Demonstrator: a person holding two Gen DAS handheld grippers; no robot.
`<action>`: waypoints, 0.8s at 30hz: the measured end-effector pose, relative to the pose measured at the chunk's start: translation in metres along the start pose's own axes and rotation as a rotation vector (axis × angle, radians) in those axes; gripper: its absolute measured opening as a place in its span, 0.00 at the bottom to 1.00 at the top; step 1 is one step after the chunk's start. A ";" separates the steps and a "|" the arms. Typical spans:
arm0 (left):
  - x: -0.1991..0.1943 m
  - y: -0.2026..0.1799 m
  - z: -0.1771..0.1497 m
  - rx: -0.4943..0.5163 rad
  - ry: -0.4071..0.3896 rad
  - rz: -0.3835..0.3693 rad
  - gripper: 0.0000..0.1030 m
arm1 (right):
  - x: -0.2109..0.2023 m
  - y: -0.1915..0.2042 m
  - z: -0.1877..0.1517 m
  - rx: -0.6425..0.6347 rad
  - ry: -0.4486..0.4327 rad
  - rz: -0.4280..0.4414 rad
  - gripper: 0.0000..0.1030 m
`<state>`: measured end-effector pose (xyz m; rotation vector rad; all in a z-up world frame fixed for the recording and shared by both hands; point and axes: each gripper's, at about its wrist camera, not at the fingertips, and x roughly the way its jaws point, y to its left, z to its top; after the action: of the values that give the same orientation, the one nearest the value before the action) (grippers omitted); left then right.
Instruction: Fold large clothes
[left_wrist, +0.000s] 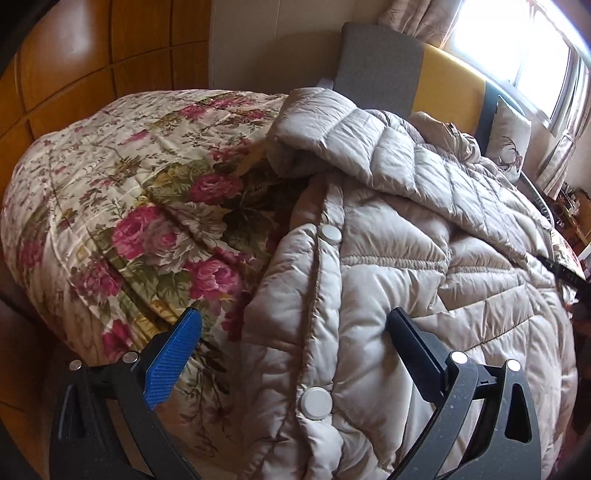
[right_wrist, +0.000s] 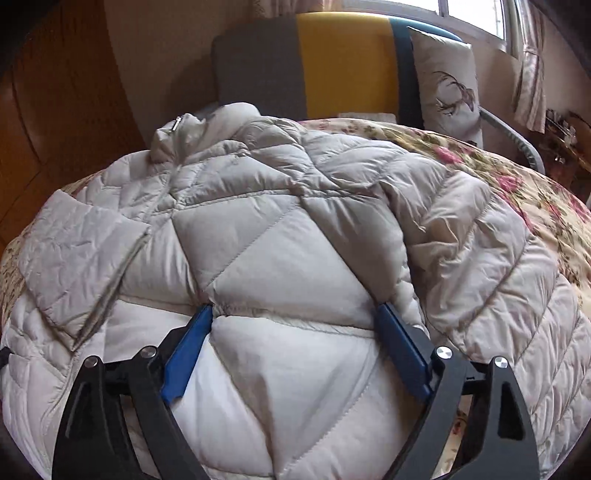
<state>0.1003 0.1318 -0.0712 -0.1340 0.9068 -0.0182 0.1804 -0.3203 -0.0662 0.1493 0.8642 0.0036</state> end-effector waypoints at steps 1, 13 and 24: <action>-0.005 -0.001 0.005 0.000 -0.009 0.001 0.97 | -0.003 0.000 -0.004 -0.007 -0.009 -0.029 0.84; 0.007 -0.138 0.061 0.423 -0.057 -0.219 0.97 | -0.002 0.015 -0.012 -0.055 -0.029 -0.075 0.94; 0.084 -0.235 0.040 0.802 -0.022 -0.156 0.95 | 0.001 0.013 -0.012 -0.043 -0.027 -0.052 0.96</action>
<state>0.1929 -0.1032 -0.0840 0.5406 0.8081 -0.5182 0.1726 -0.3058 -0.0724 0.0867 0.8400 -0.0284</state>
